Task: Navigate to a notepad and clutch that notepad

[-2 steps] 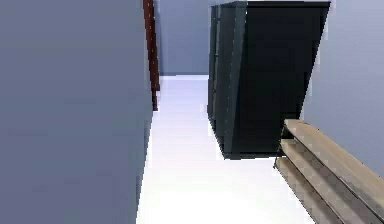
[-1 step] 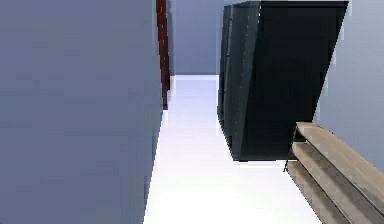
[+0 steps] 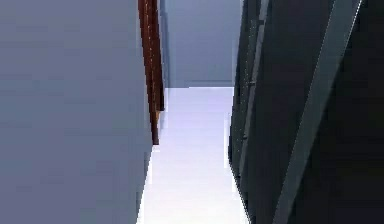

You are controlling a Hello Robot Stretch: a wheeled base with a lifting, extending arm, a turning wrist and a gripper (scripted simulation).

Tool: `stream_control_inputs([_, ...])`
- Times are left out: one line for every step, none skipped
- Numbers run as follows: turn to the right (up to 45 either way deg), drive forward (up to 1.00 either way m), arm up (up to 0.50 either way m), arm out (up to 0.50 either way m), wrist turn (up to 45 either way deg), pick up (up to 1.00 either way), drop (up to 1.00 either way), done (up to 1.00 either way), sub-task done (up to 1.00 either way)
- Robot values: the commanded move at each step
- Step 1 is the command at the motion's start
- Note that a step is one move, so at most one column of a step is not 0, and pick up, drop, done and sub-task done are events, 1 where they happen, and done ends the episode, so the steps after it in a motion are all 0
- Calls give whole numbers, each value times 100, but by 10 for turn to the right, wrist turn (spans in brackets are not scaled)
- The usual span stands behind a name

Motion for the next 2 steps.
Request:
stream_control_inputs([-30, 0, 0, 0, 0, 0, 0, 0, 0])
stream_control_inputs([-30, 0, 0, 0, 0, 0, 0, 0, 0])
